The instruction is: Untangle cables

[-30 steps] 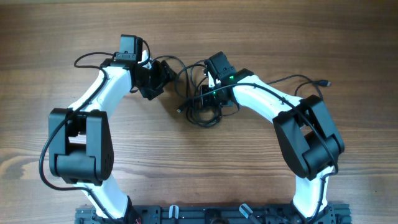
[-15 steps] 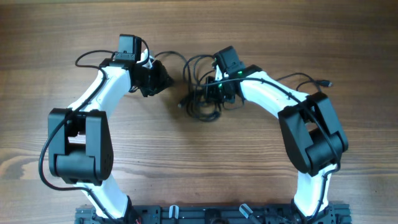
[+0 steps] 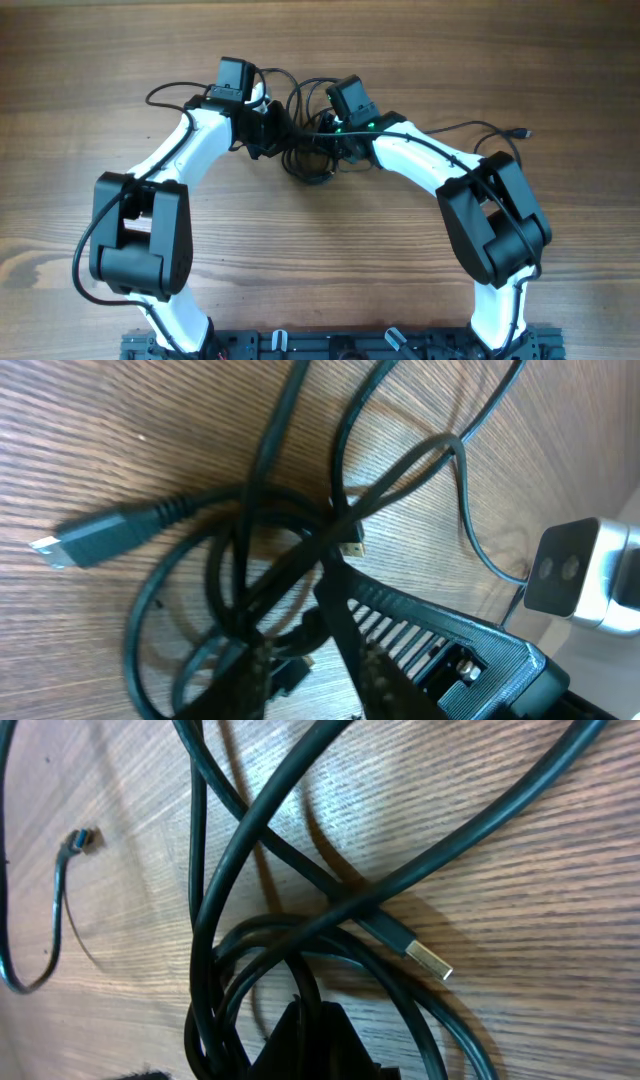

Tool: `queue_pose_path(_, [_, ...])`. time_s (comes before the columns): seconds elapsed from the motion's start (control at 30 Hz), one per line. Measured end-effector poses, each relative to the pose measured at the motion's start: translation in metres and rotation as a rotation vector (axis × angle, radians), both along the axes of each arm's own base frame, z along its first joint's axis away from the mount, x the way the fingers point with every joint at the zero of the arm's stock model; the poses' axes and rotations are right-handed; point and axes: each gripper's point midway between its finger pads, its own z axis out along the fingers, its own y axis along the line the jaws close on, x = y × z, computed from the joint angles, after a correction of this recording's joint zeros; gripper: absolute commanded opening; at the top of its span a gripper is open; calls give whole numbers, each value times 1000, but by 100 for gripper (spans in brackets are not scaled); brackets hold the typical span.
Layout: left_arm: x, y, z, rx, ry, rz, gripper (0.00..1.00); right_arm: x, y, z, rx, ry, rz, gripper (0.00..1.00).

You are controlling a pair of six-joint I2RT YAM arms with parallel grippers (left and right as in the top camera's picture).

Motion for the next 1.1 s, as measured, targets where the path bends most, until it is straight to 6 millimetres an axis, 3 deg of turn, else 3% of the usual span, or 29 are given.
queue_pose_path(0.43, [-2, 11, -9, 64, 55, 88, 27, 8, 2, 5, 18, -27, -24, 4])
queue_pose_path(1.1, [1, 19, -12, 101, 67, 144, 36, 2, 16, 11, 93, -2, 12, 4])
